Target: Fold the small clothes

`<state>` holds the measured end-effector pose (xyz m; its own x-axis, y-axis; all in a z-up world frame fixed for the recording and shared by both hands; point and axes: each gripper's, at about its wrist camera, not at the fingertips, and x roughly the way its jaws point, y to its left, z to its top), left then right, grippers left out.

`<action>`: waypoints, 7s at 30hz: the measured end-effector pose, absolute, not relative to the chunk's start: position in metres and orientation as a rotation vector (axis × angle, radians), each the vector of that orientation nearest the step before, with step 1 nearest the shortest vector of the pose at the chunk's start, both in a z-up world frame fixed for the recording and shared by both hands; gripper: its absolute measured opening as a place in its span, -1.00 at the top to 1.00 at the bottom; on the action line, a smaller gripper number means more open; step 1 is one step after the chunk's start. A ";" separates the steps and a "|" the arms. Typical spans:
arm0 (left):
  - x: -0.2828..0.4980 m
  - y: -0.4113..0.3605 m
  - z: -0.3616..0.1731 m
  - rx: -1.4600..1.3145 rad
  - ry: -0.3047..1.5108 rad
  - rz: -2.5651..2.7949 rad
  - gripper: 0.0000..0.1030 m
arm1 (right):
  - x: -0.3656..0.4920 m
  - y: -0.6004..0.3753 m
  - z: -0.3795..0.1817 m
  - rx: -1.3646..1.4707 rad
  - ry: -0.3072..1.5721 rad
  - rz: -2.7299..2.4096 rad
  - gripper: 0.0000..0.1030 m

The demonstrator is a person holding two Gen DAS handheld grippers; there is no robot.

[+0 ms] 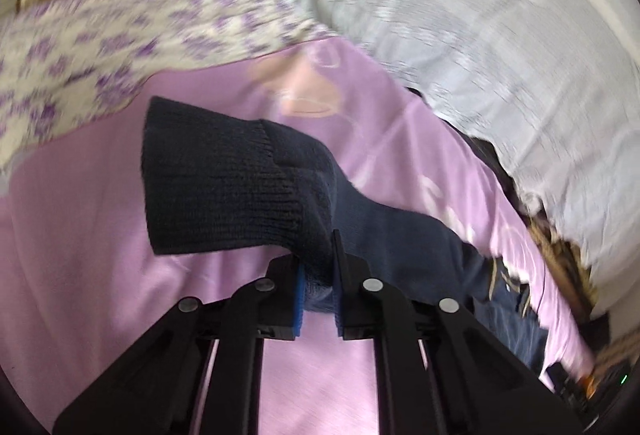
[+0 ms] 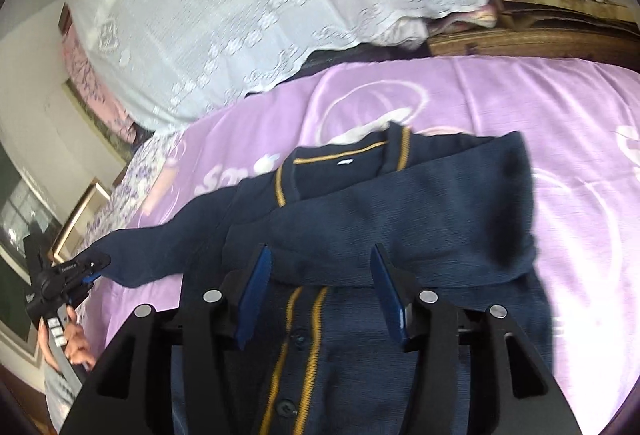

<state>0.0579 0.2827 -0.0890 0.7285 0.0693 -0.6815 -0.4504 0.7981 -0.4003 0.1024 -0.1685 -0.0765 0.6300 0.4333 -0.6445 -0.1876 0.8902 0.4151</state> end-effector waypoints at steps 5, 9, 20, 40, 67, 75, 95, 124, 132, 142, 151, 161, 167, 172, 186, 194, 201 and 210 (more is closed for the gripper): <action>0.068 0.237 -0.075 -0.446 0.711 0.272 0.81 | 0.108 -0.190 -0.079 0.415 0.833 0.360 -0.04; 0.078 0.203 -0.071 -0.358 0.731 0.251 0.81 | 0.109 -0.195 -0.082 0.441 0.845 0.368 -0.05; 0.107 0.144 -0.062 -0.289 0.768 0.190 0.81 | 0.115 -0.206 -0.088 0.513 0.869 0.387 -0.07; 0.151 0.023 -0.058 -0.211 0.814 0.041 0.81 | 0.126 -0.251 -0.091 0.679 0.862 0.360 -0.15; 0.151 -0.041 -0.112 -0.036 0.935 -0.049 -0.34 | 0.144 -0.281 -0.120 0.815 0.901 0.333 -0.15; 0.127 0.033 -0.091 -0.058 0.850 0.107 -0.56 | 0.145 -0.271 -0.131 0.878 0.949 0.389 -0.15; 0.146 0.114 -0.141 -0.218 0.983 0.228 -0.66 | 0.157 -0.236 -0.115 0.432 0.823 0.236 0.79; 0.200 0.088 -0.153 -0.053 0.980 0.227 -0.86 | 0.204 -0.220 -0.157 0.496 0.943 0.302 1.00; 0.161 0.061 -0.136 0.035 0.927 0.121 -0.75 | 0.142 -0.167 -0.131 0.071 0.902 0.292 0.88; 0.141 0.062 -0.121 -0.029 0.869 0.107 -0.89 | 0.126 -0.163 -0.114 0.060 0.835 0.305 0.86; 0.160 0.029 -0.157 0.064 0.955 0.085 -0.92 | 0.147 -0.145 -0.140 0.143 0.948 0.428 0.90; 0.207 0.054 -0.147 -0.041 0.993 0.077 -0.92 | 0.199 -0.200 -0.142 0.301 0.969 0.273 0.93; 0.194 0.060 -0.154 -0.081 0.976 0.071 -0.89 | 0.185 -0.221 -0.140 0.425 0.924 0.305 0.85; 0.162 0.051 -0.140 -0.029 0.945 0.034 -0.90 | 0.151 -0.197 -0.125 0.256 0.903 0.344 0.37; 0.055 0.085 -0.153 -0.180 0.993 -0.038 -0.90 | 0.068 -0.216 -0.112 0.171 0.849 0.321 0.19; 0.014 0.077 -0.162 -0.214 1.000 -0.112 -0.90 | 0.007 -0.250 -0.121 0.173 0.844 0.275 -0.04; -0.025 0.075 -0.166 -0.282 0.988 -0.242 -0.90 | -0.030 -0.286 -0.128 0.274 0.851 0.276 -0.16; -0.027 0.075 -0.168 -0.311 0.970 -0.265 -0.55 | -0.032 -0.288 -0.143 0.365 0.906 0.348 -0.18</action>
<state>-0.0272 0.0746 -0.1676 0.5392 -0.3561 -0.7632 0.0813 0.9240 -0.3737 -0.0323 -0.2882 -0.1425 0.5697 0.4403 -0.6940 -0.1381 0.8837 0.4472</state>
